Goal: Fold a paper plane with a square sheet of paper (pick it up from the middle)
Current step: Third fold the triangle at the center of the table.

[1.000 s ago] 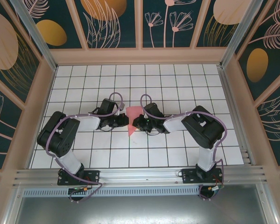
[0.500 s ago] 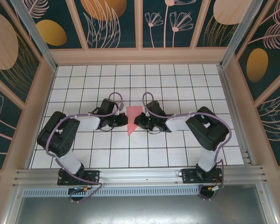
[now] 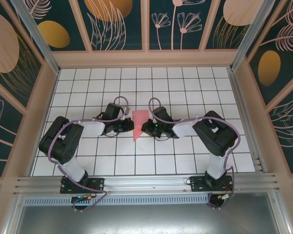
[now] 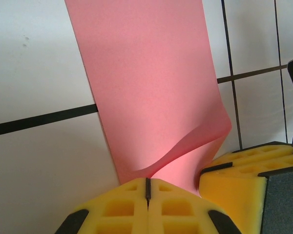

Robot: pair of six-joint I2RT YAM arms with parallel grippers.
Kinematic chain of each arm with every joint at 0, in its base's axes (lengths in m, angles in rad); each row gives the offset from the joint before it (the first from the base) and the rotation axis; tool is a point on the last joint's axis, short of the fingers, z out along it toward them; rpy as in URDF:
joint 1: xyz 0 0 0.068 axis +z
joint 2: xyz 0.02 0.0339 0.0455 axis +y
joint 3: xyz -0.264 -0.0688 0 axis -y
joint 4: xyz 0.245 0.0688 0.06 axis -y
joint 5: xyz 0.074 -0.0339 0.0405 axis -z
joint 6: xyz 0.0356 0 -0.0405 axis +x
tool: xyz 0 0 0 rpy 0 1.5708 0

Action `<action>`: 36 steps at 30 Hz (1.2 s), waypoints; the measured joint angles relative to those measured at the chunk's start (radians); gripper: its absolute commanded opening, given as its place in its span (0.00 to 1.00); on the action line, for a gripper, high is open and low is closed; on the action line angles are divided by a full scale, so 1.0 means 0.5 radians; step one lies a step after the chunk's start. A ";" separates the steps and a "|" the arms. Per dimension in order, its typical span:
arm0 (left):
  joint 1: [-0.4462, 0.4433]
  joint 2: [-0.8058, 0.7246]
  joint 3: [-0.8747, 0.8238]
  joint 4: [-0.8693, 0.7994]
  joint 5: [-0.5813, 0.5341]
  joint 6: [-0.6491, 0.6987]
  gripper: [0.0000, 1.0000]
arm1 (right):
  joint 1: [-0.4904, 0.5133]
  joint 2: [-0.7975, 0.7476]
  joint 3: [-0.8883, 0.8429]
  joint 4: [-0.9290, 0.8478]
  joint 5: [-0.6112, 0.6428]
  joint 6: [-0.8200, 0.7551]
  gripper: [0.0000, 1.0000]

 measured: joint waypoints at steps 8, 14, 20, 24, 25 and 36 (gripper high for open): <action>-0.003 0.031 0.041 -0.001 -0.027 0.001 0.04 | 0.000 0.002 0.000 0.000 0.001 0.002 0.15; -0.003 0.056 0.071 -0.026 -0.117 0.006 0.22 | 0.000 0.005 0.000 0.001 0.002 0.022 0.15; -0.003 -0.114 0.069 -0.136 -0.250 -0.049 0.37 | 0.000 0.008 0.001 0.000 0.008 0.073 0.14; -0.003 -0.360 0.010 -0.104 -0.263 -0.150 0.33 | 0.000 0.009 0.001 0.000 0.018 0.110 0.14; -0.005 -0.410 -0.020 -0.082 -0.249 -0.183 0.31 | 0.000 0.009 0.001 0.000 0.021 0.121 0.13; -0.215 -0.553 -0.327 0.095 -0.054 -0.488 0.13 | 0.001 0.011 0.005 -0.012 0.047 0.205 0.12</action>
